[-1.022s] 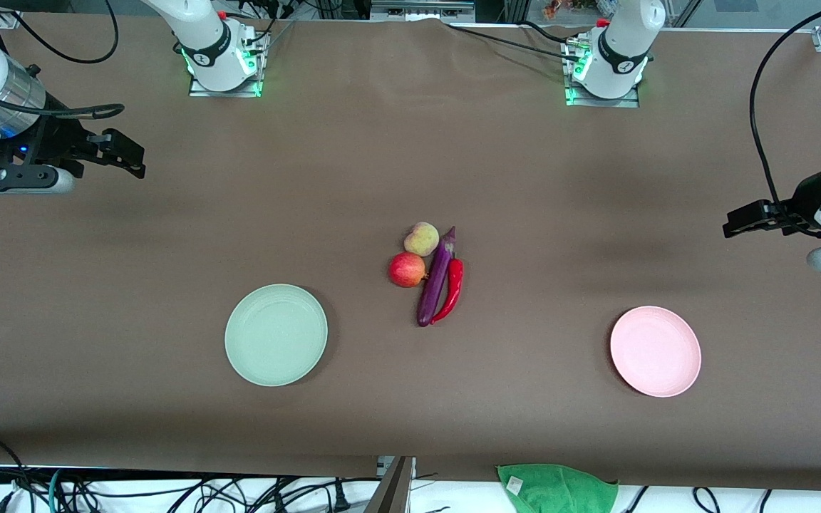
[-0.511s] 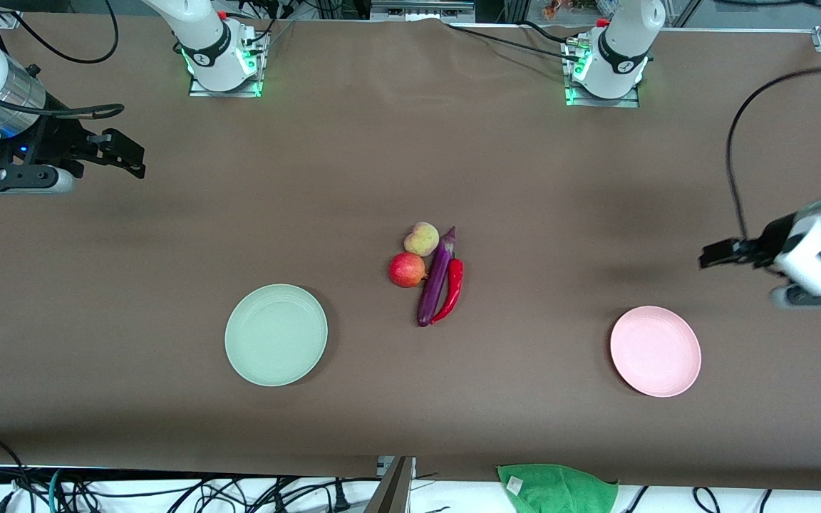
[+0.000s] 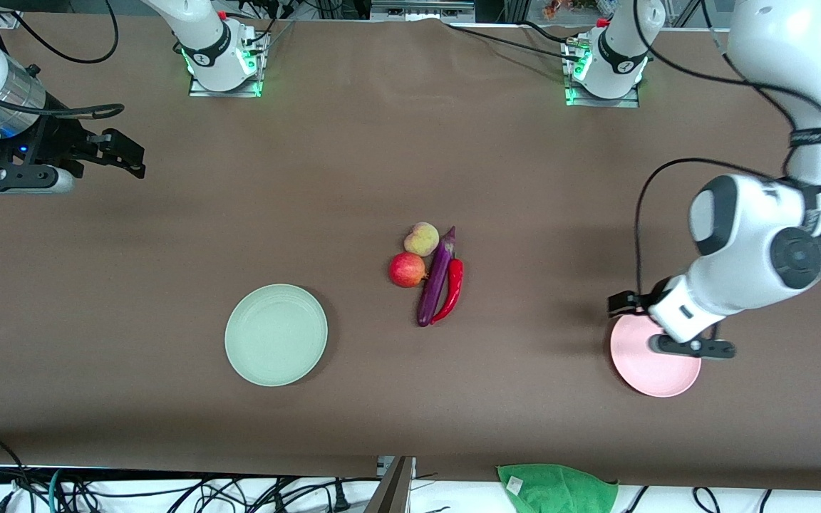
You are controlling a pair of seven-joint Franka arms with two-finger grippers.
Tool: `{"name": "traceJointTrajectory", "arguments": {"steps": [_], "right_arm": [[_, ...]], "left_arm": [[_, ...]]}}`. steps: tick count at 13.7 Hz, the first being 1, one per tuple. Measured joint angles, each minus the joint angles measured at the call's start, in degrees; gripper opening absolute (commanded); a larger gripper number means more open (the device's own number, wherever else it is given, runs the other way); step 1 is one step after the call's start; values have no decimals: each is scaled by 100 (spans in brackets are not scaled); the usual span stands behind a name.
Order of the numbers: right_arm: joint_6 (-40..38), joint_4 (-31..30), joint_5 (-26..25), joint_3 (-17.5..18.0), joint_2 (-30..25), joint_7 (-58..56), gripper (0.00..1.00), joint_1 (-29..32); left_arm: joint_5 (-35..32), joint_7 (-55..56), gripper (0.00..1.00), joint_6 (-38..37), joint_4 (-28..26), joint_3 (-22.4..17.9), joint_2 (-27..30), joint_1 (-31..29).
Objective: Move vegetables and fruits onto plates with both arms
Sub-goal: 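Move the left gripper over the pink plate toward the red chili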
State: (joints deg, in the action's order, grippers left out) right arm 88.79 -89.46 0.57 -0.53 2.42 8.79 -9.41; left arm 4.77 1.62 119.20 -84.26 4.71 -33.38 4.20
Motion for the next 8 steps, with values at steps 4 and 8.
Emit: {"name": "traceJointTrajectory", "arguments": {"steps": [4, 8], "right_arm": [[0, 0, 0, 0, 0, 0, 100, 0], [0, 0, 0, 0, 0, 0, 100, 0]], "left_arm": [[1, 450, 100, 775, 0, 158, -453, 368], [1, 973, 100, 1141, 1, 310, -719, 869]]}}
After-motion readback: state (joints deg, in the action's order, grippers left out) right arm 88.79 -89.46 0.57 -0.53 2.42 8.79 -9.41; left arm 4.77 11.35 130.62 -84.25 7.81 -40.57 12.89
